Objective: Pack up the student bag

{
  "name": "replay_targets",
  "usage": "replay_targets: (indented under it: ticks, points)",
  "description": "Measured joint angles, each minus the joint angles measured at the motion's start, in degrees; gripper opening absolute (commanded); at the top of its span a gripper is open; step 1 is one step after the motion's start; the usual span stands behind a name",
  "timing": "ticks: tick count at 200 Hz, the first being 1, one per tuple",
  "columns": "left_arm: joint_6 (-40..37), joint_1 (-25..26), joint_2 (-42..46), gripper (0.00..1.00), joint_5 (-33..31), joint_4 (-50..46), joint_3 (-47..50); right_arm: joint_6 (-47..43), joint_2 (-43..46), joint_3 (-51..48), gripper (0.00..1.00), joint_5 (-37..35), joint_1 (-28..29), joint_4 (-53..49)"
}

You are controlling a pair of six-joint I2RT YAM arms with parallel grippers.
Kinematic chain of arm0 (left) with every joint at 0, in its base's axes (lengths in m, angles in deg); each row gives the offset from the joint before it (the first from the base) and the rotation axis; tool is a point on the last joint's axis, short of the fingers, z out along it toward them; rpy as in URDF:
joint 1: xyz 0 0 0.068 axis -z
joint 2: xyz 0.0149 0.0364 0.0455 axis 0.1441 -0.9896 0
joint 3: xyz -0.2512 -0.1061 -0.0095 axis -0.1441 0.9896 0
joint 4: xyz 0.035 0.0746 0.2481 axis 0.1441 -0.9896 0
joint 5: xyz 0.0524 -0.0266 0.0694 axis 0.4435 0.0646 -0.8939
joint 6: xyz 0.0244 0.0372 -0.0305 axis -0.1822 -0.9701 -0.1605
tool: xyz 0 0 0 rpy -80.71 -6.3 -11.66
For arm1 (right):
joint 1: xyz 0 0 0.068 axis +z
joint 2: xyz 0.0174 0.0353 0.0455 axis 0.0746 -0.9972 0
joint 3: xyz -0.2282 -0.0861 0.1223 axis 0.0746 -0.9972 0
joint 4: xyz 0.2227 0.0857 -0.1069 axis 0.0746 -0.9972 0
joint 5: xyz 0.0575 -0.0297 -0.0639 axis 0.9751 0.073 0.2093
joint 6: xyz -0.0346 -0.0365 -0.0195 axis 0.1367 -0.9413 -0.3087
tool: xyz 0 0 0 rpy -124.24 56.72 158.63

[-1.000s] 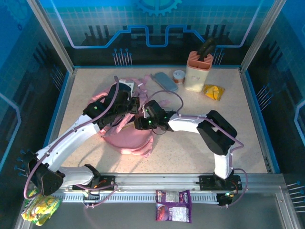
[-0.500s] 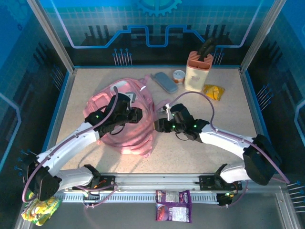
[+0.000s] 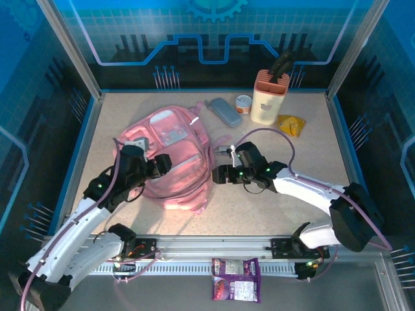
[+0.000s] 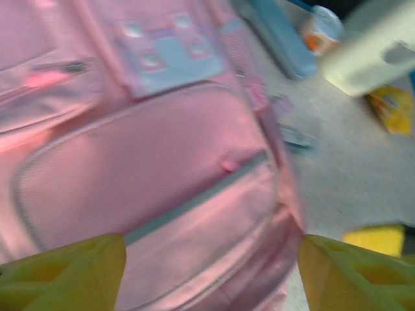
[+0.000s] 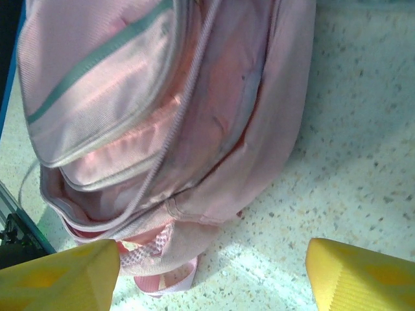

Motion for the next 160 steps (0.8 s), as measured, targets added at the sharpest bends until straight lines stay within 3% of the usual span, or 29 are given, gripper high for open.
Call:
replay_targets:
  ticks: [40, 93, 131, 160]
  points:
    - [3.21, -12.22, -0.33, 0.77, 0.42, -2.01, 4.35, 1.29, -2.8, 0.61, 0.8, 1.75, 1.07, -1.38]
    - [5.38, -28.37, -4.74, 0.76, 6.05, 1.27, 8.04, 2.32, -4.61, 1.07, 0.81, 3.08, 2.16, -1.53]
    - [5.68, -36.04, -10.73, 0.72, 11.23, 5.97, 8.09, 2.78, -5.92, 1.09, 0.81, 3.61, 2.19, -1.49]
    - [5.55, -38.47, -16.37, 0.66, 13.14, 9.55, 8.11, 3.23, -7.78, 1.14, 0.82, 3.69, 2.19, -1.14]
